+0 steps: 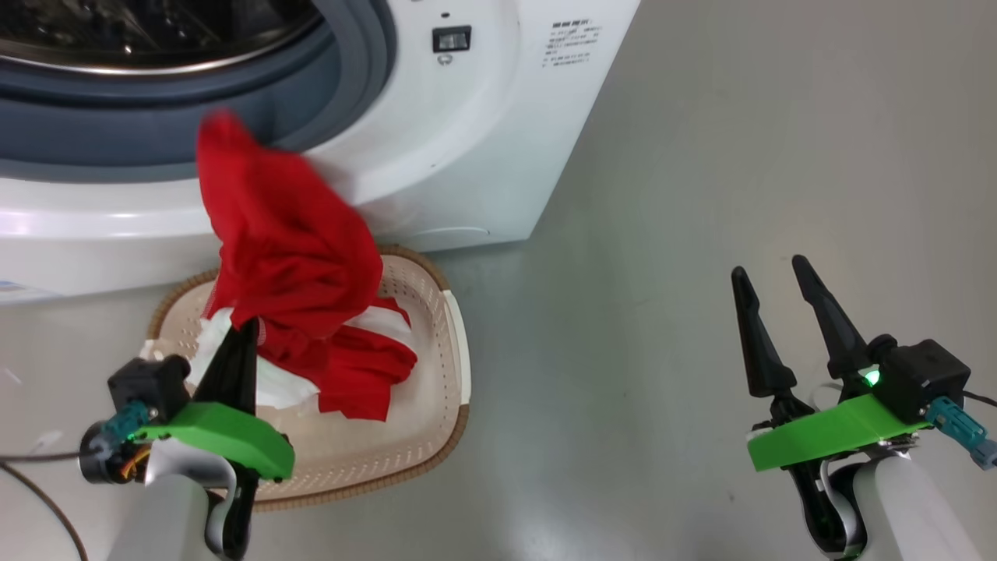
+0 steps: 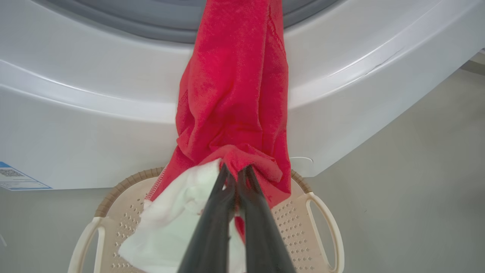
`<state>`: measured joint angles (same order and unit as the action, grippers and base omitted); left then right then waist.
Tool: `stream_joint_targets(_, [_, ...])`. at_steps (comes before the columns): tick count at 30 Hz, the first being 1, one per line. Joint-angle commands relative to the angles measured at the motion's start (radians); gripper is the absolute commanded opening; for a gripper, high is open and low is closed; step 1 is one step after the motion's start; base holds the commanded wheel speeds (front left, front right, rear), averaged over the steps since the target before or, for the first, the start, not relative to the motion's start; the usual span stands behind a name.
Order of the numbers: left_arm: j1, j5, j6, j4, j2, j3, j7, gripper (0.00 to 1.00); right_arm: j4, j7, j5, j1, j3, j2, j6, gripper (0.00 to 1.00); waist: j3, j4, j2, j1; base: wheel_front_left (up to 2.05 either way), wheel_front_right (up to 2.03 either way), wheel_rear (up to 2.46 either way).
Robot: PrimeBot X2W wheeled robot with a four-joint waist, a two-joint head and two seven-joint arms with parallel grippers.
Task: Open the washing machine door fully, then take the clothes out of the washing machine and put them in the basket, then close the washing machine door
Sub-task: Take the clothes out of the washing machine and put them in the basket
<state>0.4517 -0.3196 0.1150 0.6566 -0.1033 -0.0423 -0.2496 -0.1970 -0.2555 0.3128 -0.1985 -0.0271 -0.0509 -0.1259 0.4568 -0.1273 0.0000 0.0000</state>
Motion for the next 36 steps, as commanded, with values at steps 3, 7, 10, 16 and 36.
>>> stream_joint_targets(3, [0.045, 0.025, 0.009, 0.057, -0.03, 0.025, -0.012, 0.0, 0.028, -0.006, 0.002, -0.019, -0.033, 0.0, -0.005, 1.0, 0.035, -0.012, 0.0, 0.0, 0.0, 0.0, 0.0])
stream_joint_targets(7, [0.093, 0.046, 0.012, 0.145, -0.035, 0.022, -0.012, 0.0, 0.031, -0.006, 0.011, -0.035, -0.042, 0.0, -0.005, 1.0, 0.063, -0.02, 0.0, 0.0, 0.0, 0.0, 0.0])
stream_joint_targets(10, [0.128, 0.06, 0.013, 0.207, -0.039, 0.017, -0.012, 0.0, 0.034, -0.006, 0.015, -0.046, -0.049, 0.001, -0.005, 1.0, 0.083, -0.027, 0.0, 0.0, 0.0, 0.0, 0.0])
stream_joint_targets(16, [0.189, 0.077, 0.015, 0.303, -0.05, 0.007, -0.012, 0.0, 0.04, -0.006, 0.025, -0.066, -0.059, 0.001, -0.005, 1.0, 0.128, -0.04, 0.0, 0.0, 0.0, 0.0, 0.0])
stream_joint_targets(36, [0.361, 0.043, 0.016, 0.56, -0.101, -0.088, -0.012, 0.0, 0.057, -0.006, 0.042, -0.132, -0.089, 0.001, -0.005, 1.0, 0.269, -0.072, 0.0, 0.0, 0.0, 0.0, 0.0])
